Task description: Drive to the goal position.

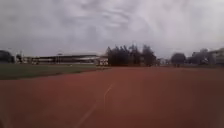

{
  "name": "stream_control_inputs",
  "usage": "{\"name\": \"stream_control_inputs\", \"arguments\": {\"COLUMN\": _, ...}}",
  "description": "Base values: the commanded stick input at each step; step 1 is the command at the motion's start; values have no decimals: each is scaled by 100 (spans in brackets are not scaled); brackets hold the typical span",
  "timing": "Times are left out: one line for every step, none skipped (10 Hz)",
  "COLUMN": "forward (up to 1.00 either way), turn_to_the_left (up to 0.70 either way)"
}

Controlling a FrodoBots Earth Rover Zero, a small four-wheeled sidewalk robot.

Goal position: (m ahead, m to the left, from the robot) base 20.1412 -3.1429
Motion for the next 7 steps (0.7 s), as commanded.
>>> {"name": "stream_control_inputs", "arguments": {"forward": 50, "turn_to_the_left": -34}}
{"name": "stream_control_inputs", "arguments": {"forward": 50, "turn_to_the_left": -15}}
{"name": "stream_control_inputs", "arguments": {"forward": 50, "turn_to_the_left": 0}}
{"name": "stream_control_inputs", "arguments": {"forward": 50, "turn_to_the_left": 0}}
{"name": "stream_control_inputs", "arguments": {"forward": 50, "turn_to_the_left": 0}}
{"name": "stream_control_inputs", "arguments": {"forward": 50, "turn_to_the_left": 0}}
{"name": "stream_control_inputs", "arguments": {"forward": 50, "turn_to_the_left": 0}}
